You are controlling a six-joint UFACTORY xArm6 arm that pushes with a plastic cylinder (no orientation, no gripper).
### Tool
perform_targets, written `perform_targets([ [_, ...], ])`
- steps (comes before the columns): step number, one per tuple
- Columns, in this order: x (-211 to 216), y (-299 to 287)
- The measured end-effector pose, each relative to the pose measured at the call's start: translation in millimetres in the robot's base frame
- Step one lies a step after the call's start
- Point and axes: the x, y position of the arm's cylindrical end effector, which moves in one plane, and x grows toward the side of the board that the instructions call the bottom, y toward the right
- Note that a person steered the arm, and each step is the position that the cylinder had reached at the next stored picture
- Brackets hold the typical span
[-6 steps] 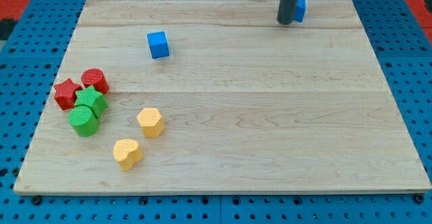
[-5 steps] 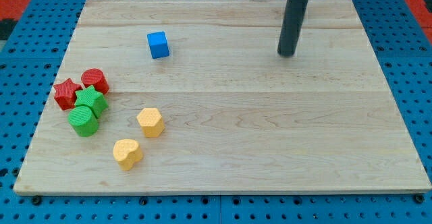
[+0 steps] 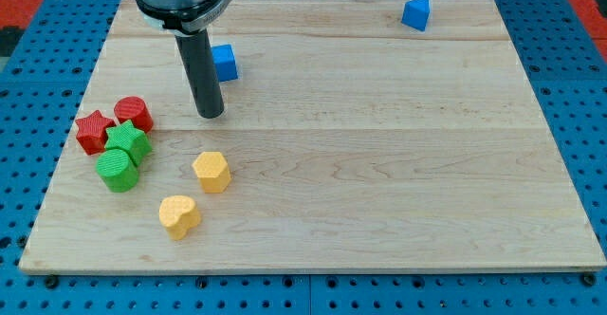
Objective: Move the blue cube to the left of the blue triangle
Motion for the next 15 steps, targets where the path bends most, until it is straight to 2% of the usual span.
perform_targets([
  [2,0.8,-43.8],
  [3,7.9,-46.5],
  [4,-19.2,-51.9],
  [5,-83.7,4.8],
  [6,-102.3,74.2],
  [7,-93.6,72.6],
  [8,-82.2,24.8],
  [9,-111.2,43.9],
  [10,-132.4,108.7],
  [11,-131.9,157.3],
  [12,-115.8,120.3],
  [13,-118.3,52.7],
  [14,-153.1,57.4],
  [15,-154.2,120.2],
])
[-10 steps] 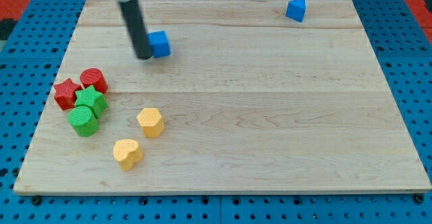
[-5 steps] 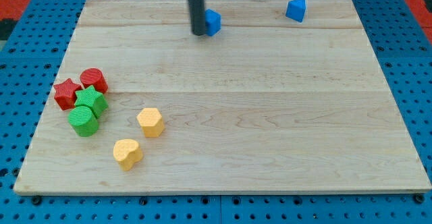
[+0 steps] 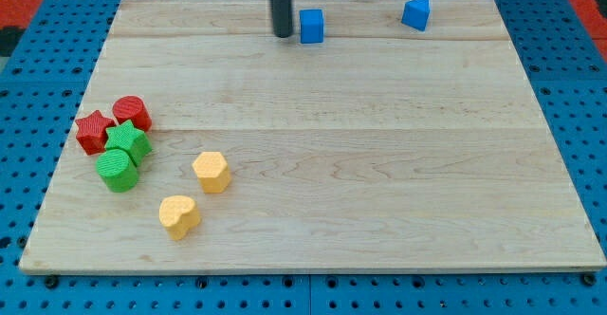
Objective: Move the blue cube to the left of the blue triangle
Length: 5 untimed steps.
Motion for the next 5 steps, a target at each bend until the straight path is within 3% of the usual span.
perform_targets([
  [1,-2.7,55.5],
  [2,0.1,-10.4],
  [4,-39.2,53.6],
  [5,-24.6,51.1],
])
